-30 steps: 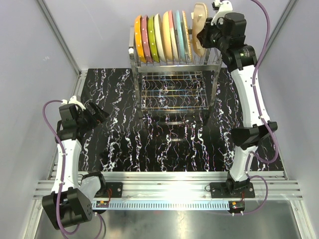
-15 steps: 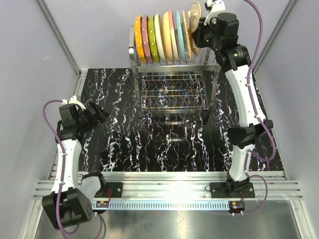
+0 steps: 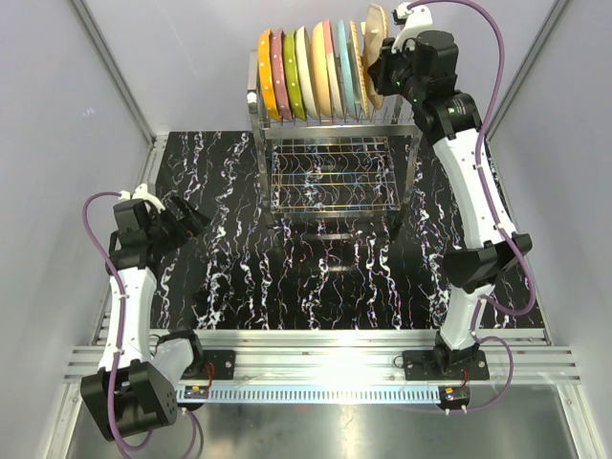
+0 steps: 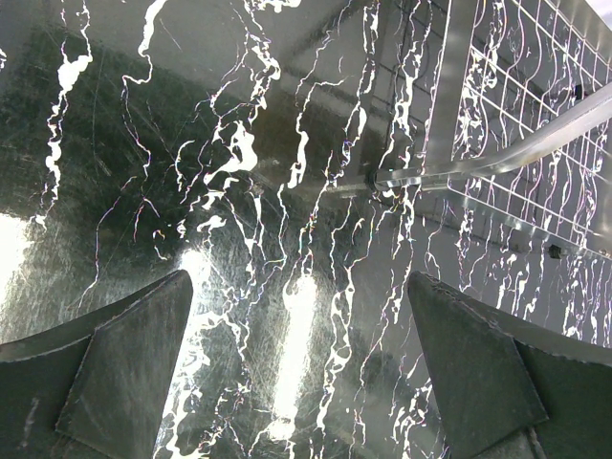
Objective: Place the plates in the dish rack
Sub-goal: Insert the plate into the dish rack
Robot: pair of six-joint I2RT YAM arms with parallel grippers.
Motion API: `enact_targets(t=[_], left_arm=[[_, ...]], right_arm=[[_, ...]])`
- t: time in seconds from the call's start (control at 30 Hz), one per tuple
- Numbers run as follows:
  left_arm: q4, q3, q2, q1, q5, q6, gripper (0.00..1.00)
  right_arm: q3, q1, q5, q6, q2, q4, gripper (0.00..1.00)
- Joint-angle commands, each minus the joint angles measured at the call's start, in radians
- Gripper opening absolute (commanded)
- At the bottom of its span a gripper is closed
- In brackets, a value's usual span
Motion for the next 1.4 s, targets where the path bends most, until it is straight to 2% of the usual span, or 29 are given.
enact_targets(t=[0.0,0.5,0.53,0.63,0.67,0.77,0.83,1.07,1.2,1.37], left_arm=[[0.041,-0.003,-0.007,-0.003,0.022,0.002,0.99],[0.046,-0.005,-0.006,-0.004,0.032,0.001,0.99],[0.047,-0.005,-0.006,-0.004,0.032,0.001,0.99],[0.046,-0.005,-0.004,-0.003,0.032,0.001,0.99],[0.043,-0.005,-0.004,-0.004,0.030,0.001,0.99],[0.044,-0.006,-0.004,-0.006,0.029,0.002,0.99],[0.044,-0.006,-0.006,-0.007,0.027,0.002,0.99],[0.041,-0.003,-0.007,-0.007,0.027,0.002,0.99],[0.039,-0.003,-0.012,-0.007,0.025,0.003,0.99],[0.039,-0.002,-0.014,-0.007,0.024,0.004,0.99]], right_arm=[[-0.017,0.005,0.024,-0.014,-0.028,0.014,0.06],[-0.094,0.005,0.077,-0.051,-0.092,0.023,0.04],[-0.103,0.005,0.079,-0.053,-0.097,0.028,0.08],[-0.120,0.005,0.084,-0.048,-0.096,0.045,0.12],[-0.122,0.005,0.087,-0.045,-0.092,0.045,0.16],[-0.114,0.005,0.079,-0.036,-0.077,0.040,0.20],[-0.117,0.005,0.070,-0.028,-0.077,0.045,0.27],[-0.129,0.005,0.059,-0.027,-0.092,0.057,0.34],[-0.145,0.005,0.038,-0.027,-0.111,0.083,0.42],[-0.159,0.005,0.002,0.016,-0.145,0.094,0.45]])
